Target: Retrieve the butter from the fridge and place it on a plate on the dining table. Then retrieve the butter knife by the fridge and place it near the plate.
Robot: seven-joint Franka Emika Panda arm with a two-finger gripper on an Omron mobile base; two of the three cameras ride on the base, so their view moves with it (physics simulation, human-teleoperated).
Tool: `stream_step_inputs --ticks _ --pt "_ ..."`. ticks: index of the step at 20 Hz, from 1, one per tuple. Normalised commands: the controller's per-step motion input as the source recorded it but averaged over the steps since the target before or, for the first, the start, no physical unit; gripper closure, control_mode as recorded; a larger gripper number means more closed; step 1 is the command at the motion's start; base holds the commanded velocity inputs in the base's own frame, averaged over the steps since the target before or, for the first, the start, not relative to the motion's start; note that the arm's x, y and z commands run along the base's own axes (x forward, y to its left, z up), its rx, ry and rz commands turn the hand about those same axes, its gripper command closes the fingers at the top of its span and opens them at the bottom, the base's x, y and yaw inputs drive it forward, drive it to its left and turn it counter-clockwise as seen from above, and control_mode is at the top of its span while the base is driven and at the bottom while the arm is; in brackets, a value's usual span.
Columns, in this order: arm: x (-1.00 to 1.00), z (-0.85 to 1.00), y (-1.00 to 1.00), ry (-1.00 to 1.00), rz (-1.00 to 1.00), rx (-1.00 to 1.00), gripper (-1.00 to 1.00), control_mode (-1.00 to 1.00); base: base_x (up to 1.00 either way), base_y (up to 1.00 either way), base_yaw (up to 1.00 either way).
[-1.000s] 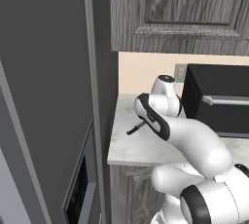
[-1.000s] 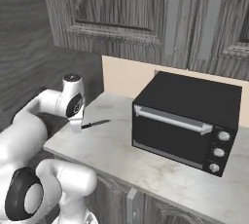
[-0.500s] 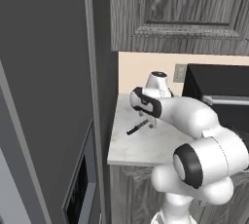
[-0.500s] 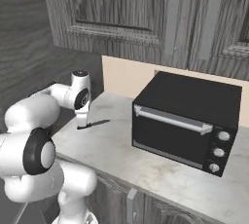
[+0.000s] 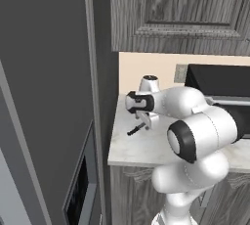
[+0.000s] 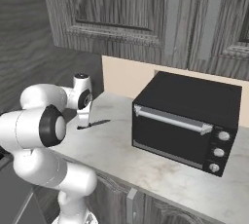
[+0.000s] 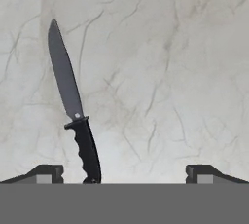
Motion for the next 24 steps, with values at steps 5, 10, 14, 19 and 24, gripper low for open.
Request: stream_step_inputs --ticks 5,10,14,19,24 --pt "0.04 -0.27 0.03 0.0 0.0 -0.02 -1.0 -1.0 0.0 0.0 0.0" --pt "0.12 -0.11 0.0 0.03 0.0 0.0 -1.0 -1.0 0.0 0.0 0.0" --pt "0.16 -0.01 0.0 0.08 0.01 -0.04 -1.0 -1.0 0.0 0.0 0.0" --pt "0.23 -0.11 0.0 0.02 0.07 -0.02 -1.0 -1.0 0.0 0.0 0.0" --pt "0.05 -0.11 0.02 0.0 0.06 0.0 -1.0 -1.0 0.0 0.0 0.0"
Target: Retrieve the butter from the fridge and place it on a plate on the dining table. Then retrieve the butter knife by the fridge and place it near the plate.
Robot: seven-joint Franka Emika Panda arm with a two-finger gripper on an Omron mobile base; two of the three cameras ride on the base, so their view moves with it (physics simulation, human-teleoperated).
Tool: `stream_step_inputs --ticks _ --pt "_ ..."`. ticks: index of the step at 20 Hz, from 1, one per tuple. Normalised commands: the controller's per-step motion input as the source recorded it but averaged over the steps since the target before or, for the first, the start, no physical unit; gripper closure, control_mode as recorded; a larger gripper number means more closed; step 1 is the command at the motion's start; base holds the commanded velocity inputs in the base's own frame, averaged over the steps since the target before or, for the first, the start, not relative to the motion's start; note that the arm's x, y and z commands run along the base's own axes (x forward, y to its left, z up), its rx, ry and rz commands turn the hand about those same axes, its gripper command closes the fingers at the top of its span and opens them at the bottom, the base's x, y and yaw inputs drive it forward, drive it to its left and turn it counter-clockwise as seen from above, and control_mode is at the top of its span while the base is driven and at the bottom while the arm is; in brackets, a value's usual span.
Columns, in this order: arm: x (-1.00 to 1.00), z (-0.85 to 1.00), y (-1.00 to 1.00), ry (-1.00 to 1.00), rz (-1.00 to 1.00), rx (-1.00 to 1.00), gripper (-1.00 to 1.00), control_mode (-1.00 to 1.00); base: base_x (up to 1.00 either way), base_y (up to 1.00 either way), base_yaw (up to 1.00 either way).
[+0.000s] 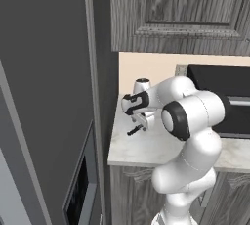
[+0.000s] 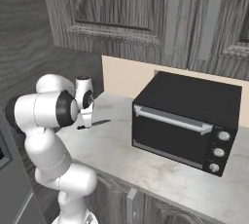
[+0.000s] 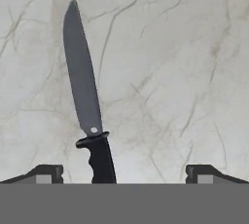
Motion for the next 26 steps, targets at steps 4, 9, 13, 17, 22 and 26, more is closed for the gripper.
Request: stream_step_inputs --ticks 4,9,13,17,22,26 --pt "0.0 -0.15 0.02 0.0 0.06 0.0 -1.0 -1.0 0.0 0.0 0.0" --pt "0.0 -0.2 0.08 0.0 0.01 0.0 -1.0 -1.0 0.0 0.0 0.0" --pt "0.03 -0.15 0.04 0.0 0.0 0.0 -1.0 -1.0 0.0 0.0 0.0" --pt "0.18 -0.11 0.01 0.0 0.0 0.0 -1.0 -1.0 0.0 0.0 0.0" --pt "0.32 -0.1 0.0 0.0 0.0 0.0 -1.0 -1.0 0.0 0.0 0.0" --pt "0.35 -0.14 0.0 0.0 0.0 0.0 -1.0 -1.0 0.0 0.0 0.0"
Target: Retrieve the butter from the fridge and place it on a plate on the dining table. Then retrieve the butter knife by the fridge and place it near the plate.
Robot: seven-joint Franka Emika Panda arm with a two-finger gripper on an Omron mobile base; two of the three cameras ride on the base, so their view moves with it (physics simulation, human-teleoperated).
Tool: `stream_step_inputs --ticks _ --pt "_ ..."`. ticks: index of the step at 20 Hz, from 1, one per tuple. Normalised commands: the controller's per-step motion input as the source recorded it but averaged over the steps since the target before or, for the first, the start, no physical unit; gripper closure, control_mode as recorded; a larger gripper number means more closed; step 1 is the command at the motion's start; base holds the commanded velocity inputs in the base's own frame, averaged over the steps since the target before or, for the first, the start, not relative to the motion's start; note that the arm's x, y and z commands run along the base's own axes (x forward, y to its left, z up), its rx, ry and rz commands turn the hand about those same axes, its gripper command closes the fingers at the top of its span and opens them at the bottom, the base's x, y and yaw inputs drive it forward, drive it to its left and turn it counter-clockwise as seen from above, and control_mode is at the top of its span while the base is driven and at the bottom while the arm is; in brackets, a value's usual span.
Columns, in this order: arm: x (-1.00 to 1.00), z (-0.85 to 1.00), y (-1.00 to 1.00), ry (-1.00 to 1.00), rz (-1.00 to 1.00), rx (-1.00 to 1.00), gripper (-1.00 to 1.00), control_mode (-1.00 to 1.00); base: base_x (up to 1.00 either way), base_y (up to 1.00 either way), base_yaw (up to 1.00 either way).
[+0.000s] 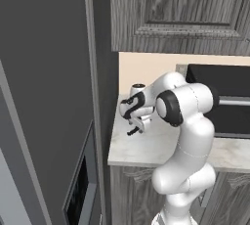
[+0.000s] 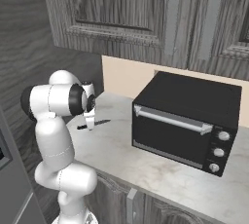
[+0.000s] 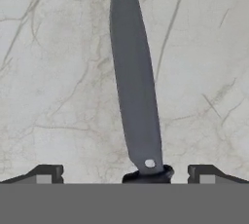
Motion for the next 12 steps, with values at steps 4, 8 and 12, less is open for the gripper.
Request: stream_step_inputs --ticks 4,8,12 --pt "0.04 -0.17 0.0 0.02 0.0 0.0 -1.0 -1.0 0.0 0.0 0.0" --pt "0.0 -0.28 0.0 0.05 0.0 0.0 -1.0 -1.0 0.0 0.0 0.0" --pt "0.0 -0.34 0.0 0.0 0.0 0.0 -1.0 -1.0 0.0 0.0 0.0"
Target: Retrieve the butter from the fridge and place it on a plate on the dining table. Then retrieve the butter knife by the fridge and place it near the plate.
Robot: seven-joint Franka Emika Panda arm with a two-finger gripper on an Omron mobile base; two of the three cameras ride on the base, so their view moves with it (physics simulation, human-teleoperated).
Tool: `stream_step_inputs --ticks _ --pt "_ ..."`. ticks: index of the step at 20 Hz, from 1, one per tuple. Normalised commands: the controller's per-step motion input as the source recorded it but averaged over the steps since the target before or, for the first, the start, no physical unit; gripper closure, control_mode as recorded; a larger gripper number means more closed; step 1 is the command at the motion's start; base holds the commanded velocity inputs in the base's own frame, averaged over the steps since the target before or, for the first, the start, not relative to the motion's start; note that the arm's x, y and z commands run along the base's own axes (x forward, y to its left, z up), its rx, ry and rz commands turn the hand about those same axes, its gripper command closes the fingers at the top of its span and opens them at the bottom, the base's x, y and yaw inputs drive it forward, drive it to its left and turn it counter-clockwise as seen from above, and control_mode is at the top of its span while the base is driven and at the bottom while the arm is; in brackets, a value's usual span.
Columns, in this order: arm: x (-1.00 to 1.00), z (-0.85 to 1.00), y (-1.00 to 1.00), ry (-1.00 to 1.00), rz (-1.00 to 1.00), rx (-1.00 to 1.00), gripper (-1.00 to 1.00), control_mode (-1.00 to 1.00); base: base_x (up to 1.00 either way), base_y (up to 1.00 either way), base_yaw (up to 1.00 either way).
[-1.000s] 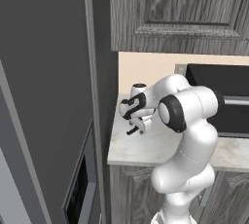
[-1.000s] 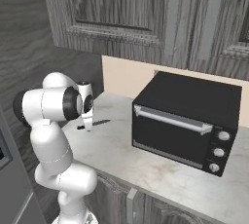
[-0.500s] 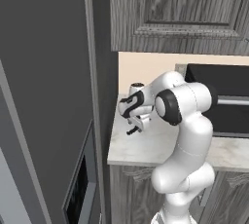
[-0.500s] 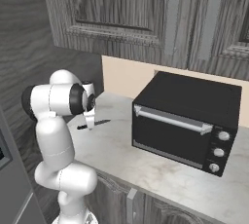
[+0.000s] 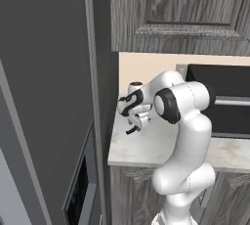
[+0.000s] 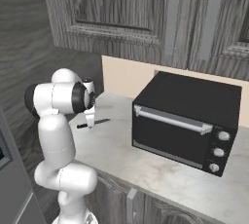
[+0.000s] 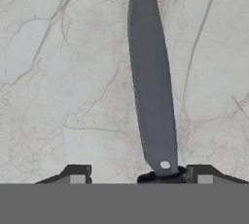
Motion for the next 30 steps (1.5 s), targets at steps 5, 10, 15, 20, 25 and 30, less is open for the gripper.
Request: stream_step_inputs --ticks 5,10,15,20,25,30 --pt "-0.1 -0.17 0.0 0.0 0.0 0.0 -1.0 -1.0 0.0 0.0 0.0" --pt "-0.09 -0.15 0.0 -0.04 0.0 0.0 1.0 -1.0 0.0 0.0 0.0" --pt "-0.07 -0.12 0.0 -0.07 0.0 0.0 1.0 -1.0 0.0 0.0 0.0" --pt "-0.01 -0.08 0.0 -0.04 0.0 0.0 1.0 -1.0 0.0 0.0 0.0" --pt "0.0 -0.01 -0.05 -0.01 0.0 0.0 1.0 -1.0 0.0 0.0 0.0" --pt "-0.09 0.41 -0.19 0.02 0.0 -0.02 1.0 -1.0 0.0 0.0 0.0"
